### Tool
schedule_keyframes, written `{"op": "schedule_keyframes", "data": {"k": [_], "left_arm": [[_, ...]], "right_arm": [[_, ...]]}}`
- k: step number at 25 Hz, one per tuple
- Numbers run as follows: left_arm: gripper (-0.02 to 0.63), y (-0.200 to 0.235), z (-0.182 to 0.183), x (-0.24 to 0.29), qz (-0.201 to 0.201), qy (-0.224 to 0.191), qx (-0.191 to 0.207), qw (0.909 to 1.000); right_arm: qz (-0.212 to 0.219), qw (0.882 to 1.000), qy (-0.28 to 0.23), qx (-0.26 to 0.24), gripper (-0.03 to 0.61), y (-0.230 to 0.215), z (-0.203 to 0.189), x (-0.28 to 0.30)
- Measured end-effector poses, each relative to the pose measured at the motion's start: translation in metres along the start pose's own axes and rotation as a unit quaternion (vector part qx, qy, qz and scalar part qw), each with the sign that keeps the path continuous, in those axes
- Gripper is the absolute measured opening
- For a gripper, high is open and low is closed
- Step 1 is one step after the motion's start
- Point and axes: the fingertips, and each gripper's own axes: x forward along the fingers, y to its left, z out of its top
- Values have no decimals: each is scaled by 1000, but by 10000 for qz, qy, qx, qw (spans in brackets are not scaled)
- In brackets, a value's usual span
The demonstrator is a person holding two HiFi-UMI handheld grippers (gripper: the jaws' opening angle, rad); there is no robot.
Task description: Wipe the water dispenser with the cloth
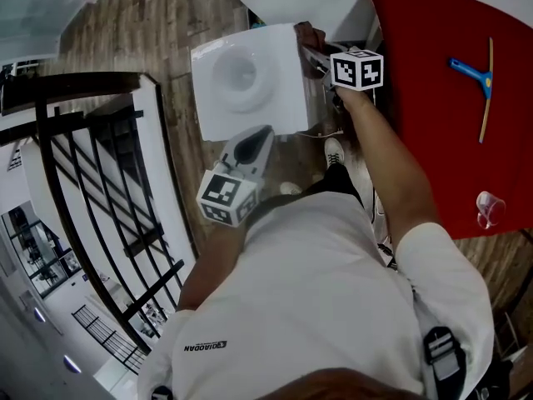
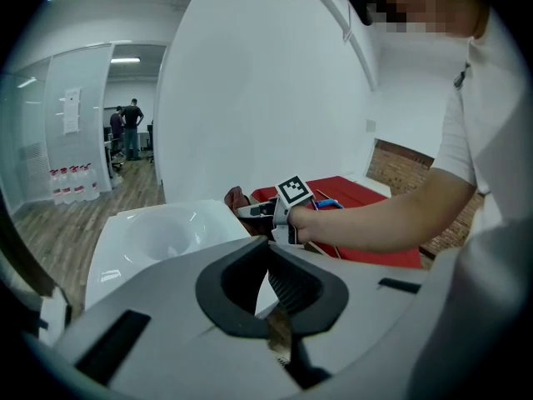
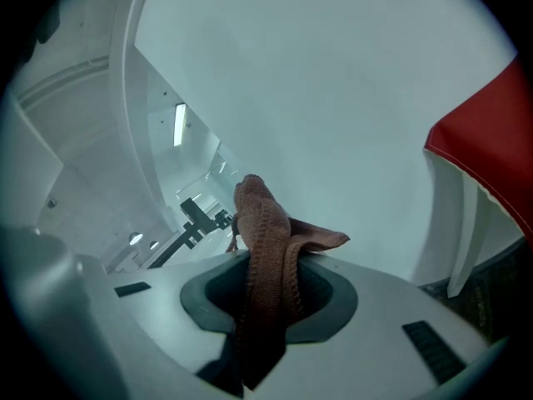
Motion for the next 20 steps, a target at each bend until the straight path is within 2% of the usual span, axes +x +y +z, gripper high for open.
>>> {"op": "schedule_keyframes", "data": {"k": [3, 9, 20], "left_arm": [[-3, 1, 2, 5, 9, 22, 42, 10000], [-3, 10, 6, 11, 61, 93, 48, 9999], [-3, 22, 1, 15, 91, 306, -73, 9995]], "right_arm": [[118, 9999, -6, -103, 87, -1, 8, 9], [48, 9998, 84, 151, 87, -23, -8, 22], [-461, 9958, 511, 606, 87, -80, -57, 50]]}}
